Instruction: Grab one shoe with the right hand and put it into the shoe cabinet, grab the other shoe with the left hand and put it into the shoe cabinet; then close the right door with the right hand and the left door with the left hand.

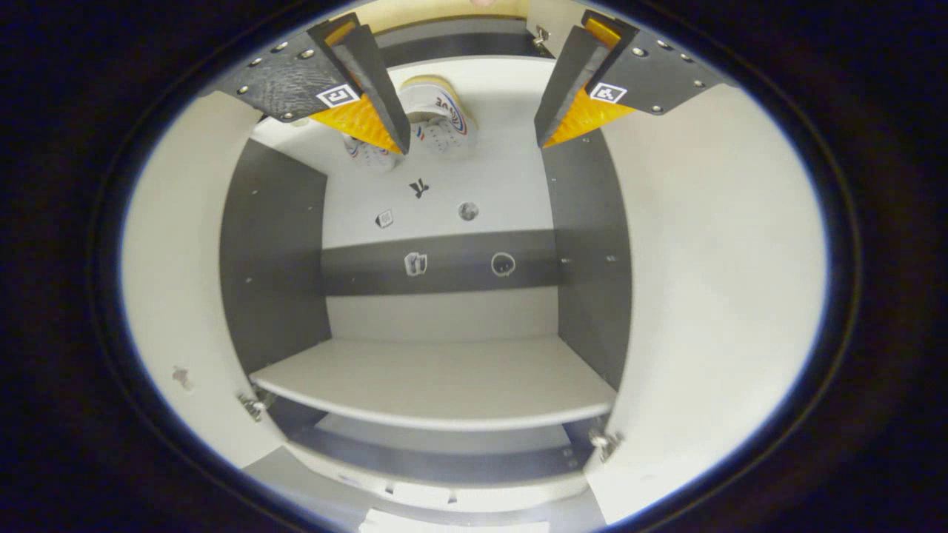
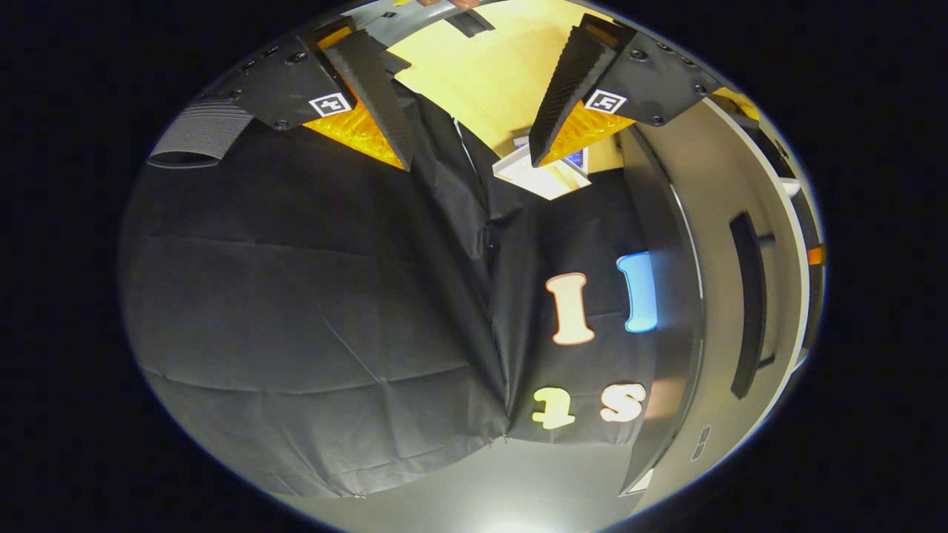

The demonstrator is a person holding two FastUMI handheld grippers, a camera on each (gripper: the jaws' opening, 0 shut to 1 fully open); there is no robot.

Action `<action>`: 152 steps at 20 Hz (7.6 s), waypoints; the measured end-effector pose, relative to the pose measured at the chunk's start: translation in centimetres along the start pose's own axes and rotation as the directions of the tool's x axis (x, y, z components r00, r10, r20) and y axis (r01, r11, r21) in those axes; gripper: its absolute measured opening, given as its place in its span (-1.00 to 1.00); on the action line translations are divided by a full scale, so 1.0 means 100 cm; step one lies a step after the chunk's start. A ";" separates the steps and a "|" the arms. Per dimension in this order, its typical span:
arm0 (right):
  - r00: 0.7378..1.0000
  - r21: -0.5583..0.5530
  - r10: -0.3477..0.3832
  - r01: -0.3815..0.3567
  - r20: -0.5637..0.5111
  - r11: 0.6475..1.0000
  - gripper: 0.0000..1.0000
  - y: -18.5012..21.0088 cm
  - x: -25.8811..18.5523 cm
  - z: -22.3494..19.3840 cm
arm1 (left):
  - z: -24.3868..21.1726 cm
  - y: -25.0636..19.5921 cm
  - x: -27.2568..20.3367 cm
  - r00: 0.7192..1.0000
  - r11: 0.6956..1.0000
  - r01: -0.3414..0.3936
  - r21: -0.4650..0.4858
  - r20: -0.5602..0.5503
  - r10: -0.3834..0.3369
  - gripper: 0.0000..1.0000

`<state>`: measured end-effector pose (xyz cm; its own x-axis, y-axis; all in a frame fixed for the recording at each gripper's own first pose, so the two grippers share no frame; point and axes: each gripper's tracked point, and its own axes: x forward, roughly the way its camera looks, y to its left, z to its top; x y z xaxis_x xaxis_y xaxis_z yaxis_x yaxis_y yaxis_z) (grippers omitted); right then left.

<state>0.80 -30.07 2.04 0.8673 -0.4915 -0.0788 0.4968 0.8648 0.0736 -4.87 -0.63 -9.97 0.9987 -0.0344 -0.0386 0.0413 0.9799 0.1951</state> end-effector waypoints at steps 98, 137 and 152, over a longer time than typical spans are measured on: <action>0.872 -0.099 0.479 -0.488 -0.101 0.867 0.96 0.271 -0.064 -0.007 | 0.002 0.245 -0.169 0.995 0.995 -0.096 -0.041 0.028 0.097 0.87; 0.931 -0.012 0.364 -0.364 -0.019 0.931 0.96 0.218 -0.077 -0.021 | -0.012 0.027 -0.150 0.998 0.995 0.062 -0.077 0.022 -0.060 0.87; 0.861 -0.086 0.508 -0.506 0.003 0.858 0.96 0.305 -0.111 -0.038 | -0.064 0.071 -0.202 0.998 0.981 -0.050 -0.188 0.017 0.054 0.87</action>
<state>6.22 2.17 1.43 0.9995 0.0156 -0.0272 -0.0151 0.9997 0.0178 -24.96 8.25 -14.07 0.9998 0.0149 -0.0112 -0.0148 0.9998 0.0096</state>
